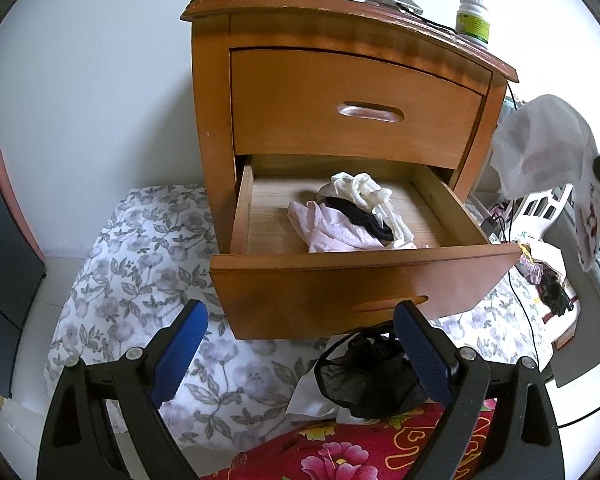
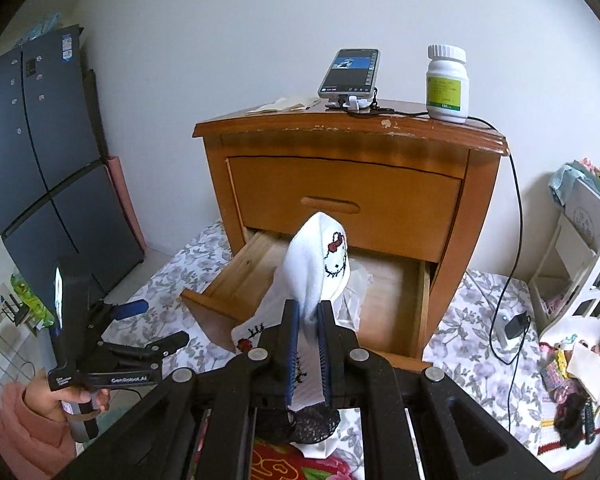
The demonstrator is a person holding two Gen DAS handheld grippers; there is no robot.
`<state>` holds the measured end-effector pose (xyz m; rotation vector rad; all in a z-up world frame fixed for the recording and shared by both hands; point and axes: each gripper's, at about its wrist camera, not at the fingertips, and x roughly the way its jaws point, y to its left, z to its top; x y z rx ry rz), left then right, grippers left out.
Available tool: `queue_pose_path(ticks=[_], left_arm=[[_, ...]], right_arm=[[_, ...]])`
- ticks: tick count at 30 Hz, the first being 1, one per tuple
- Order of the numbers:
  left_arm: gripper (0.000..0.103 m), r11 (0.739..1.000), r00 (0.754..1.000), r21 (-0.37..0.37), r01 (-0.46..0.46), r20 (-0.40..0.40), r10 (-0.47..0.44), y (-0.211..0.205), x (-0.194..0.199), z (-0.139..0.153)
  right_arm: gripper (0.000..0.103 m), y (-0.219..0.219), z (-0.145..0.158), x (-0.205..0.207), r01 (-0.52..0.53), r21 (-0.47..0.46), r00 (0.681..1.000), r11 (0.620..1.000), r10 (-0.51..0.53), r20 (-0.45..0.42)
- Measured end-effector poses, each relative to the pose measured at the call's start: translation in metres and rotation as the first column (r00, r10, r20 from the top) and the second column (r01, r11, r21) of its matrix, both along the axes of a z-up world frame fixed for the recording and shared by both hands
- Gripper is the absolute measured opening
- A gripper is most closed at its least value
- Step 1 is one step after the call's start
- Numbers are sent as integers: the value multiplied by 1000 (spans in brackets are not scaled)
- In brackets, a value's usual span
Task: Take underwear out of drawer
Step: 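Lift the white sock up out of the drawer with the right tool, then carry the white sock with the right tool down below the drawer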
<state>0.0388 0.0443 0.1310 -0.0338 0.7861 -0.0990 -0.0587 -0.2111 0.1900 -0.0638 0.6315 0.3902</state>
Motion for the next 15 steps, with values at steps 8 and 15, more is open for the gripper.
queue_pose_path(ticks=[8, 15], left_arm=[[94, 1000, 1000, 21, -10, -24, 10, -2, -3, -3], [94, 1000, 999, 26, -13, -38, 14, -2, -3, -5]], right_arm=[[10, 3, -32, -6, 20, 12, 996, 1000, -19, -86], [10, 7, -59, -2, 41, 15, 987, 999, -38, -157]])
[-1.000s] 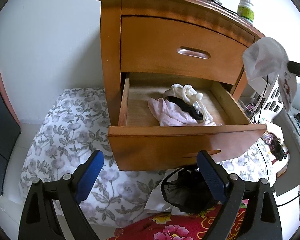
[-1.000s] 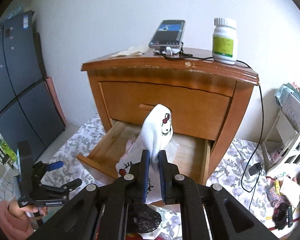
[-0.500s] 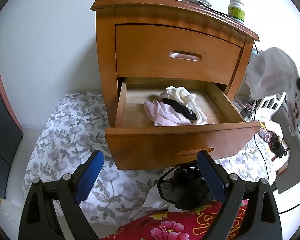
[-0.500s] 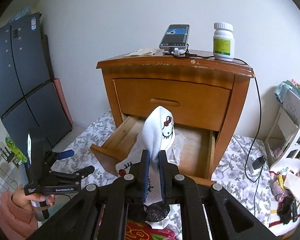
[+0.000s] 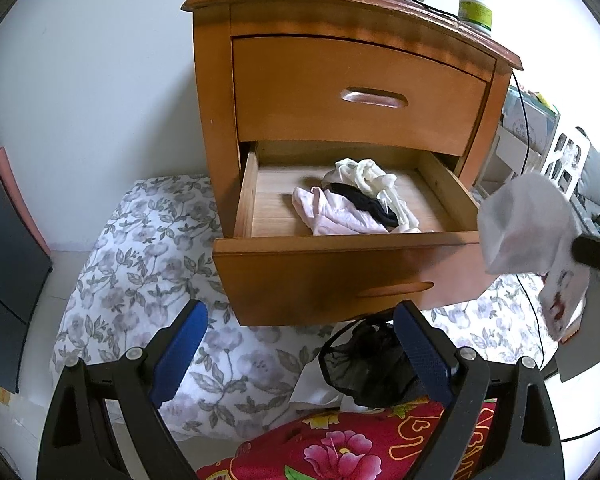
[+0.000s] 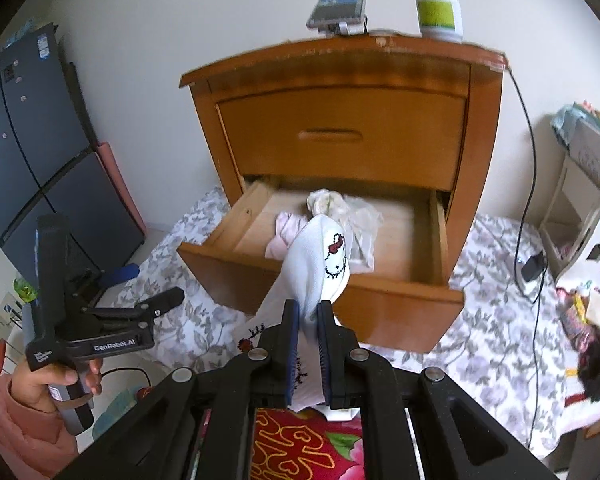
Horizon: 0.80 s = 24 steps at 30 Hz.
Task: Take underwear out of drawer
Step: 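Carry the white sock with the right tool down below the drawer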
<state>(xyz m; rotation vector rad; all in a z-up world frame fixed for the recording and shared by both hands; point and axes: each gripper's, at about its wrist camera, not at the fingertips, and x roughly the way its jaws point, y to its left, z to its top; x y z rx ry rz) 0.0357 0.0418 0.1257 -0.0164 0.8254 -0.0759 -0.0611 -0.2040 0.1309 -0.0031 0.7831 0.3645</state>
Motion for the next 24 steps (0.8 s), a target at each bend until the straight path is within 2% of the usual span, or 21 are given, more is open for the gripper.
queue_pose_path(ticks=[11, 24], left_arm=[[94, 1000, 1000, 3, 7, -30, -7, -1, 5, -9], [94, 1000, 997, 1, 9, -72, -9, 2, 13, -23]], right_arm=[[11, 13, -49, 12, 12, -37, 992, 999, -16, -125], [11, 23, -119, 46, 25, -61, 954, 998, -42, -298]])
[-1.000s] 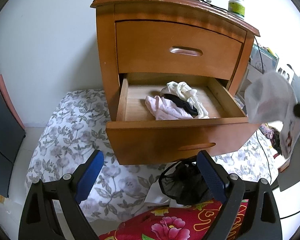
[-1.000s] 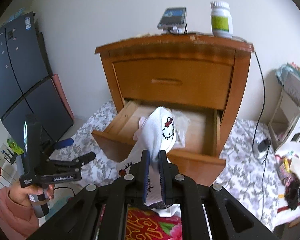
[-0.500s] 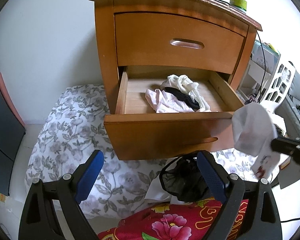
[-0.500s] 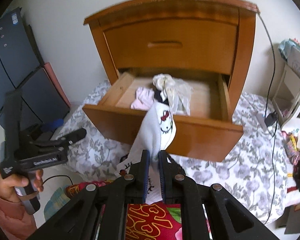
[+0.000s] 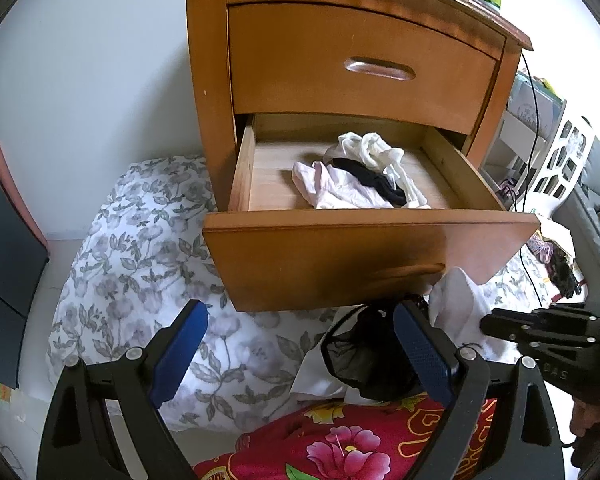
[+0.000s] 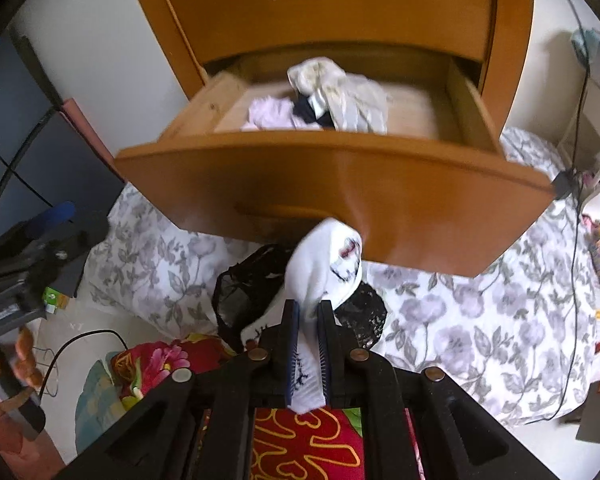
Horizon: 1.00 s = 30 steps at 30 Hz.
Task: Take underwear out of drawer
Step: 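Carry the white sock with the right tool down below the drawer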
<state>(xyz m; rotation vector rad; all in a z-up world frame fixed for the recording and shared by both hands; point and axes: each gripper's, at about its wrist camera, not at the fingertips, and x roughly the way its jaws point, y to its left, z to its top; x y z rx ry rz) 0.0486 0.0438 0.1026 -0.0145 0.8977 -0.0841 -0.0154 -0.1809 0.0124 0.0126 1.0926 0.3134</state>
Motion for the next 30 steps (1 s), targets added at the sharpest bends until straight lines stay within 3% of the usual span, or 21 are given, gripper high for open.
queue_pose_path(ticks=[10, 23, 30], left_arm=[[94, 1000, 999, -4, 0, -32, 0, 3, 8, -12], [94, 1000, 998, -3, 0, -67, 0, 6, 15, -25], [94, 1000, 997, 1, 4, -73, -4, 6, 17, -27]], right_arm=[[11, 15, -18, 18, -13, -14, 999, 1000, 12, -41], [11, 23, -63, 39, -3, -36, 990, 999, -2, -140], [14, 23, -69, 41, 9, -41, 988, 999, -15, -155]])
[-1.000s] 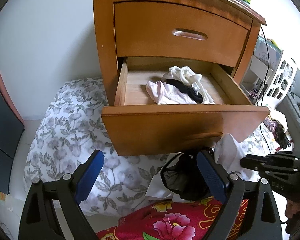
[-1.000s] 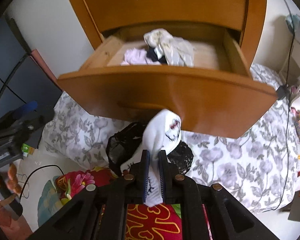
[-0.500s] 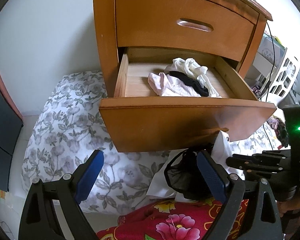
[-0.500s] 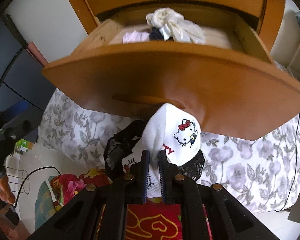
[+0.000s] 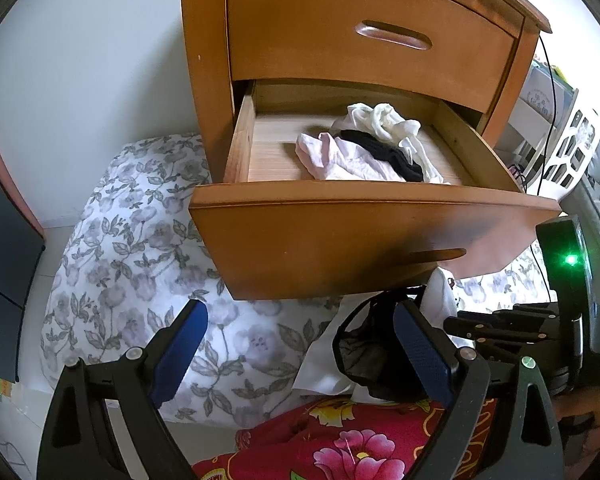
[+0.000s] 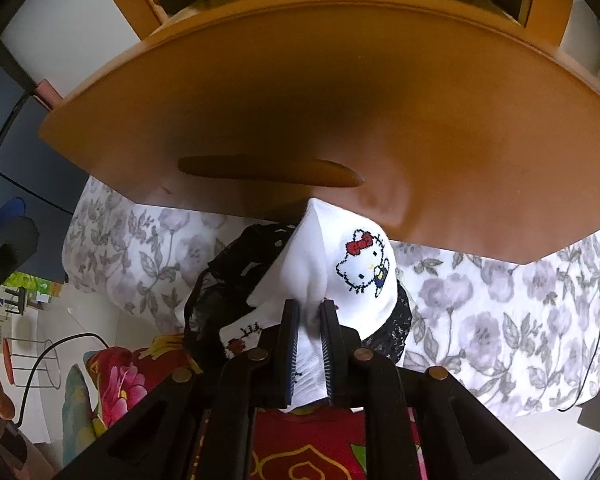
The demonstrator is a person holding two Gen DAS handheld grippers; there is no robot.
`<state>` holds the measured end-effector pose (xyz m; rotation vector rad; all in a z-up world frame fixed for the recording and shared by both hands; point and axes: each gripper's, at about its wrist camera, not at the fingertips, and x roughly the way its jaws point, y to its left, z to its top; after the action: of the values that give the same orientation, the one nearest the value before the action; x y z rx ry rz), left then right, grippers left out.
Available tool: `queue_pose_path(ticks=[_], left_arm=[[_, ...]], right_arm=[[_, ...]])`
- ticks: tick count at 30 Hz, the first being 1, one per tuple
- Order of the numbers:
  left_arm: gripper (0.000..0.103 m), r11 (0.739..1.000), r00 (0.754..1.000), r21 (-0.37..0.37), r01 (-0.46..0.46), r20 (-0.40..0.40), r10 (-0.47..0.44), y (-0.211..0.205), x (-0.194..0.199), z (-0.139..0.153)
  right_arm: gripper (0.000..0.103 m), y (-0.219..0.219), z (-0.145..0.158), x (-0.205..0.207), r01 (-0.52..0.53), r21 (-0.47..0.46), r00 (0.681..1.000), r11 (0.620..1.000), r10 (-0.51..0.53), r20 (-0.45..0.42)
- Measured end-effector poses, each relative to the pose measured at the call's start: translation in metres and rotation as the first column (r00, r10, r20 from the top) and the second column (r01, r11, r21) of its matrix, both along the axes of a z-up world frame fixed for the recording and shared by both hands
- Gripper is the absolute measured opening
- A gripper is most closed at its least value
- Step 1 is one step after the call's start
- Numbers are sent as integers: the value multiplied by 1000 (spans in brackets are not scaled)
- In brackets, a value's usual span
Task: Take underwear out of drawer
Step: 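Carry the white sock with the right tool down below the drawer, then lower the white sock onto the black lace cloth and open the right tool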
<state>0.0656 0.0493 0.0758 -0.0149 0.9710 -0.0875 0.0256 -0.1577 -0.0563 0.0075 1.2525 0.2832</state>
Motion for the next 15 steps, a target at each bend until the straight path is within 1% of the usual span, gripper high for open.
queue_pose_path(ticks=[4, 7, 10, 12, 14, 15], left_arm=[[94, 1000, 1000, 1, 0, 0, 0, 0, 0, 0], [94, 1000, 1000, 4, 3, 3, -3, 0, 0, 0], [94, 1000, 1000, 7, 6, 6, -6, -1, -1, 1], [94, 1000, 1000, 10, 8, 10, -8, -2, -2, 2], [94, 1000, 1000, 13, 12, 15, -12, -3, -4, 5], [94, 1000, 1000, 15, 13, 18, -13, -4, -4, 6]], right_arm=[[14, -1, 4, -1, 3, -5, 1000, 1000, -3, -1], [19, -2, 4, -1, 12, -17, 1000, 1000, -12, -5], [20, -5, 7, -3, 16, -15, 1000, 1000, -16, 3], [25, -8, 13, -5, 24, -12, 1000, 1000, -24, 14], [33, -12, 20, -7, 33, -9, 999, 999, -33, 28], [33, -13, 26, -9, 37, -7, 998, 999, -37, 42]])
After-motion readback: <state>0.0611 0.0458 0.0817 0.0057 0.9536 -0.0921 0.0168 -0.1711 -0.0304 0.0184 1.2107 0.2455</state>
